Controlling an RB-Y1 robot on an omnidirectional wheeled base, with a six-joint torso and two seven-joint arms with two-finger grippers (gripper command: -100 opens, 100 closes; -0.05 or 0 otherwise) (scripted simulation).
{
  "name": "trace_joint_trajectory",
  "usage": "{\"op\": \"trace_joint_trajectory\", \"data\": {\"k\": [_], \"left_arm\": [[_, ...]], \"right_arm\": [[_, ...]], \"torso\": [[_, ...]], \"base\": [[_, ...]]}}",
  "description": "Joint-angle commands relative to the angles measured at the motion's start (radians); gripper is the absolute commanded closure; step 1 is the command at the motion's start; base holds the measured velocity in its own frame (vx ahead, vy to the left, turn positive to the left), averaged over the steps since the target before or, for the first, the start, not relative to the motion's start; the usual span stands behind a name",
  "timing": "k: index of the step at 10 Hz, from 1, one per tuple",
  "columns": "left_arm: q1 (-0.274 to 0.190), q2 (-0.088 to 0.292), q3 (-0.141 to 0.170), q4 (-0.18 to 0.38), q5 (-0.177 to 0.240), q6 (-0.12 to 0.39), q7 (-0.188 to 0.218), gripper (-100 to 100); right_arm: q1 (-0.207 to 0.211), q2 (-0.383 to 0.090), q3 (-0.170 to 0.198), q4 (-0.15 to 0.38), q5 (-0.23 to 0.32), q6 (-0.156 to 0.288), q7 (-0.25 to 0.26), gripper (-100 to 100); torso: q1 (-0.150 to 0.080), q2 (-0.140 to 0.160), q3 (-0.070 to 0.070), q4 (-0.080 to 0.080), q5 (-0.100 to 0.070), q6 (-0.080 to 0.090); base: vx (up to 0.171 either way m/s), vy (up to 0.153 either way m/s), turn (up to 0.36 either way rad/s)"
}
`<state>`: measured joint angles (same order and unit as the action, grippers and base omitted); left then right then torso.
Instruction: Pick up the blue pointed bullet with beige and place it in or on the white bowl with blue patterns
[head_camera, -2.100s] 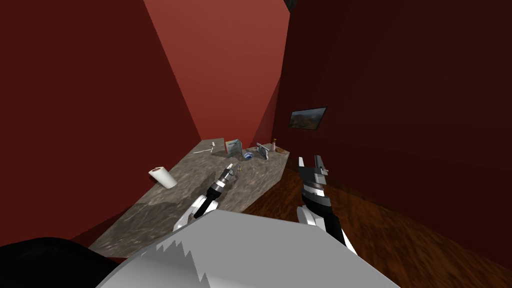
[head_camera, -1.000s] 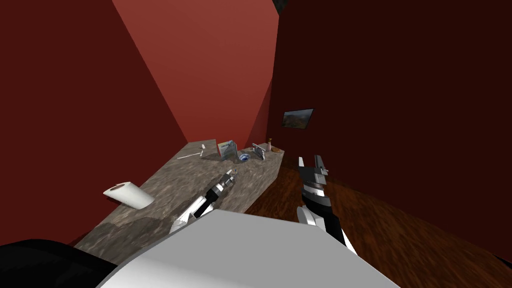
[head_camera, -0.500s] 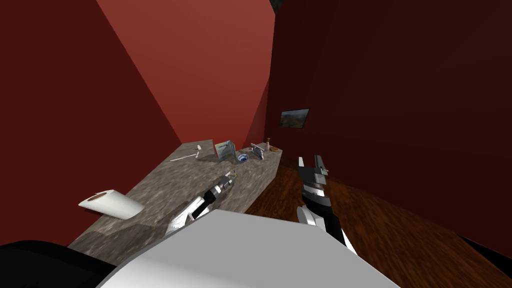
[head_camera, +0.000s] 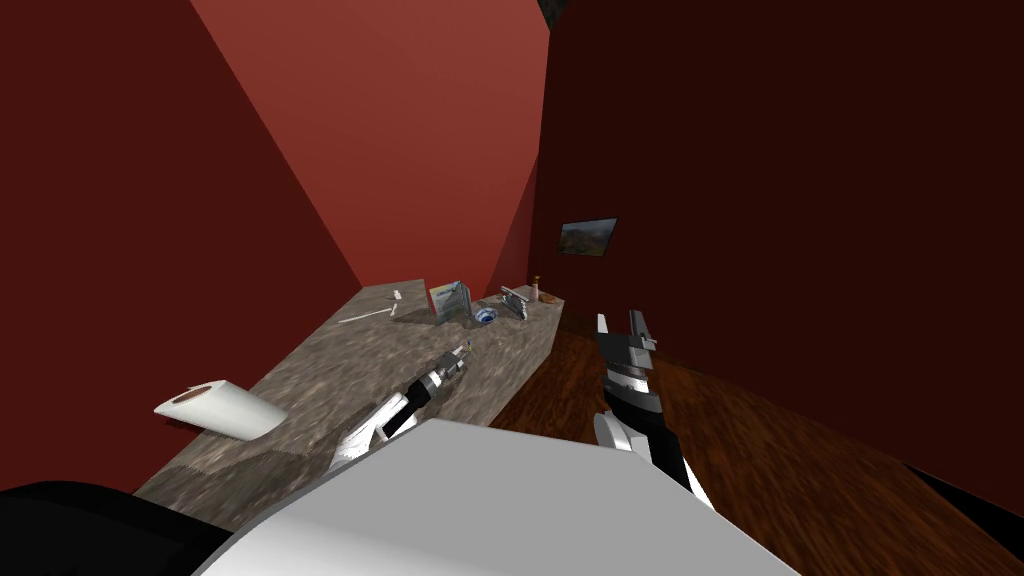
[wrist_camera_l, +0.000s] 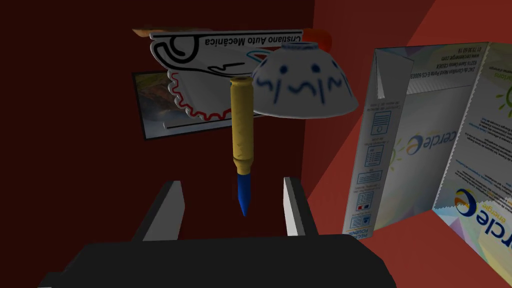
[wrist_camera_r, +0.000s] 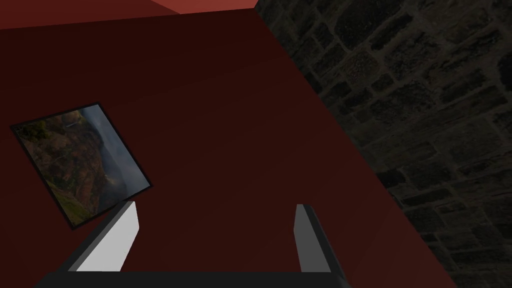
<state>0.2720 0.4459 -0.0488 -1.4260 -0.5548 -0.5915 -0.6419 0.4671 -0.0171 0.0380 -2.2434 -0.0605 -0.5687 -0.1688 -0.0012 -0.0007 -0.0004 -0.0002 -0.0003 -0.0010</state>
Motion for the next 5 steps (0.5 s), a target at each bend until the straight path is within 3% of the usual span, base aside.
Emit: {"op": "trace_joint_trajectory", "data": {"k": [1, 4, 5], "left_arm": [[0.000, 0.000, 0.000, 0.000, 0.000, 0.000, 0.000, 100], [0.000, 0.000, 0.000, 0.000, 0.000, 0.000, 0.000, 100], [0.000, 0.000, 0.000, 0.000, 0.000, 0.000, 0.000, 0]], "right_arm": [[0.000, 0.000, 0.000, 0.000, 0.000, 0.000, 0.000, 0], [0.000, 0.000, 0.000, 0.000, 0.000, 0.000, 0.000, 0], [0.000, 0.000, 0.000, 0.000, 0.000, 0.000, 0.000, 0]], "torso": [[0.000, 0.000, 0.000, 0.000, 0.000, 0.000], [0.000, 0.000, 0.000, 0.000, 0.000, 0.000], [0.000, 0.000, 0.000, 0.000, 0.000, 0.000]], "base": [[0.000, 0.000, 0.000], [0.000, 0.000, 0.000], [0.000, 0.000, 0.000]]}}
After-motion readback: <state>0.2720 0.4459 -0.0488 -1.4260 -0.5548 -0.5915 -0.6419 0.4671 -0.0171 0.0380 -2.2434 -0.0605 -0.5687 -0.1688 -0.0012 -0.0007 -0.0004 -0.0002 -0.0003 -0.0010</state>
